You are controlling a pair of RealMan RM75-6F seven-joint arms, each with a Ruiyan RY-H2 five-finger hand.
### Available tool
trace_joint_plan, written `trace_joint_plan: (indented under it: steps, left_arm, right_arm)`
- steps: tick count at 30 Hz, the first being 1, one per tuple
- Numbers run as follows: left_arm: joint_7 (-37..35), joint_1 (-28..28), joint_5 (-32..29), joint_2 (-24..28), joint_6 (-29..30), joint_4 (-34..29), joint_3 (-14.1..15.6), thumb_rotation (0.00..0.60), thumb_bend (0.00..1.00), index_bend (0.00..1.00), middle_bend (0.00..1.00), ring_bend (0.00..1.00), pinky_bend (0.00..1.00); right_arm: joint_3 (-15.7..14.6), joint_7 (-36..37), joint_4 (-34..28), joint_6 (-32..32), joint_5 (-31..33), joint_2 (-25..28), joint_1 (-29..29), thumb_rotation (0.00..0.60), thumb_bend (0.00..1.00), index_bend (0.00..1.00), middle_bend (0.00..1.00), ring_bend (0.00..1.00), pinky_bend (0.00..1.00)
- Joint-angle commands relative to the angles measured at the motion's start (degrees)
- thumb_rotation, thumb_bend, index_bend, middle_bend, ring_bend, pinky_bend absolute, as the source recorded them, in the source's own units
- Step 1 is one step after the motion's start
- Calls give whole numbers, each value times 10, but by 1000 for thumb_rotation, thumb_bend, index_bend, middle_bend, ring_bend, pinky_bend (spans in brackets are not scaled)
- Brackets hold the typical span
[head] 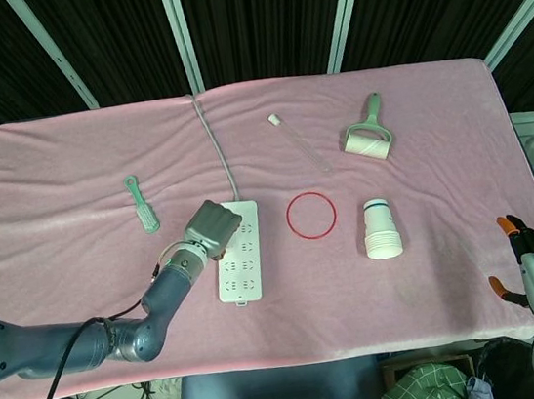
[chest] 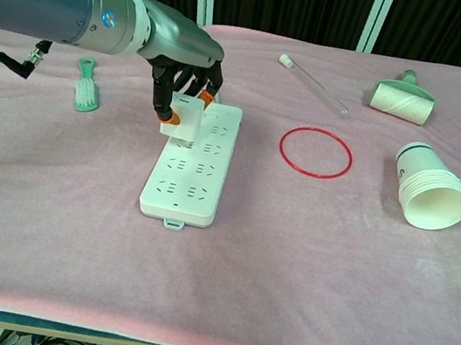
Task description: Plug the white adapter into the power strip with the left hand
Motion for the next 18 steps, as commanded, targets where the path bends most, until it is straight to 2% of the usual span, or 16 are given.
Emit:
trace_joint_plan:
  steps: [1,18]
  left_arm:
    - [0,-1,0,-1,-1,1,1,600,352,556,597,394,492]
    - [2,-9,-5,-13,-7,14,6,600,353,557,597,394,492]
  right_arm:
    - [0,0,0,0,0,0,0,600,194,98,67,165,164]
    - [0,2,0,0,0,0,0,600,194,98,67,165,164]
